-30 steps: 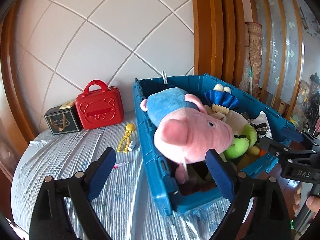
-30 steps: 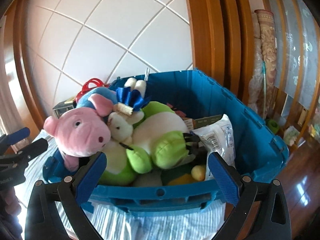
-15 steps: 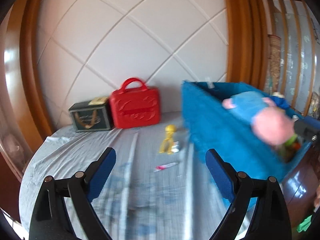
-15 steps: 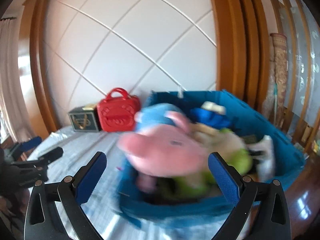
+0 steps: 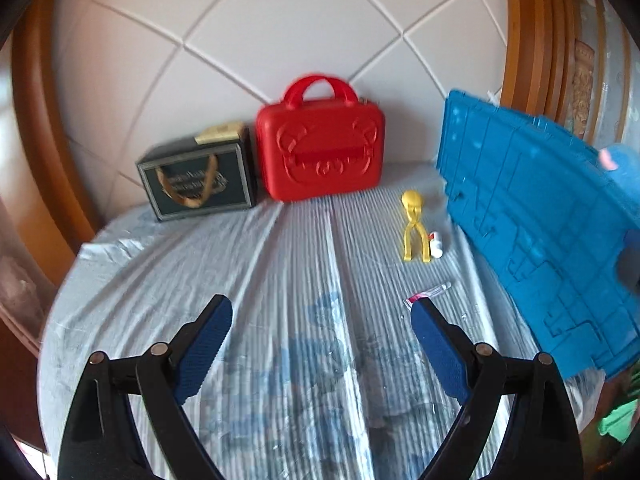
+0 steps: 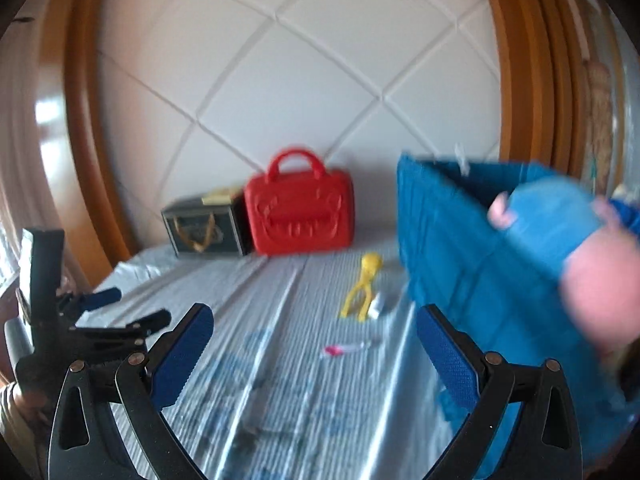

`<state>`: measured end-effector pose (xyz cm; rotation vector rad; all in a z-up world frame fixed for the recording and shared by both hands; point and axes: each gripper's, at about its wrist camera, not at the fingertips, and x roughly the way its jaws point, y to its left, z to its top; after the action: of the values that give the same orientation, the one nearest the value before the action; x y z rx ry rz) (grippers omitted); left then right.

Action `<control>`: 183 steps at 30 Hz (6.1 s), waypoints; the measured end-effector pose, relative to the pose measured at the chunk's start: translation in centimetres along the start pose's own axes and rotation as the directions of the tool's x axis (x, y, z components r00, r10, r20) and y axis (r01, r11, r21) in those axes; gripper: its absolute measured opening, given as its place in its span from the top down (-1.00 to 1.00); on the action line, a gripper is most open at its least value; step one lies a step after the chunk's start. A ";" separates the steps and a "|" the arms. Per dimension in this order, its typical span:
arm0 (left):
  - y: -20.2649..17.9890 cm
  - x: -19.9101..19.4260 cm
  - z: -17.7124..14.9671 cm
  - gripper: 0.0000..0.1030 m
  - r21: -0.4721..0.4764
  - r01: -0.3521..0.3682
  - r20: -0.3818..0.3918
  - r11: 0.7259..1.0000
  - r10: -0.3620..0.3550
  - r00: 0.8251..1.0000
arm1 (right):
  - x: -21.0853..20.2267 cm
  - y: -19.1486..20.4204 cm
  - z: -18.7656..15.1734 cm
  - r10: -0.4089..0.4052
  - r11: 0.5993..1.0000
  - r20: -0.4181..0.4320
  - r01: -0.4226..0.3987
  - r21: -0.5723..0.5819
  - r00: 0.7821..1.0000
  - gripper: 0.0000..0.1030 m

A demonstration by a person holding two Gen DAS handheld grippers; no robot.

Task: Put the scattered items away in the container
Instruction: 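Move both tools back toward the pink tube and yellow clip, then grasp the pink tube with the left tool while the right tool grasps the yellow clip and white bottle, then carry the tube, yellow clip and bottle over the crate, then open both tools to drop the items into the crate and withdraw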

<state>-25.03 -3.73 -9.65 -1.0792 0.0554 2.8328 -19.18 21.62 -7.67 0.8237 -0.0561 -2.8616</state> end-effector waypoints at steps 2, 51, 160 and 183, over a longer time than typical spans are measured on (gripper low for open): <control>-0.6 2.5 0.2 -0.78 0.012 0.028 -0.035 1.000 -0.027 0.999 | 2.9 -0.4 -0.9 -0.012 1.000 -0.049 0.013 0.012 0.999 -0.72; -9.0 36.2 3.7 0.66 0.128 0.246 -0.174 0.961 -0.223 0.959 | 37.3 -11.0 -5.3 -0.221 0.917 -0.209 0.276 0.286 0.953 0.71; -60.2 -2.4 5.5 0.63 0.159 0.138 0.012 0.978 -0.141 0.990 | -10.7 -44.8 1.6 -0.126 0.990 -0.208 0.108 -0.095 0.970 0.30; -56.3 -10.2 3.7 -0.98 0.100 0.096 0.159 0.990 -0.111 0.981 | -16.1 -44.1 1.7 -0.107 0.992 -0.097 0.099 -0.081 0.990 -0.99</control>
<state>-13.39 51.50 0.18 -0.8025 0.1110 2.7837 -13.04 67.74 -1.31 0.9816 0.1110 -2.8911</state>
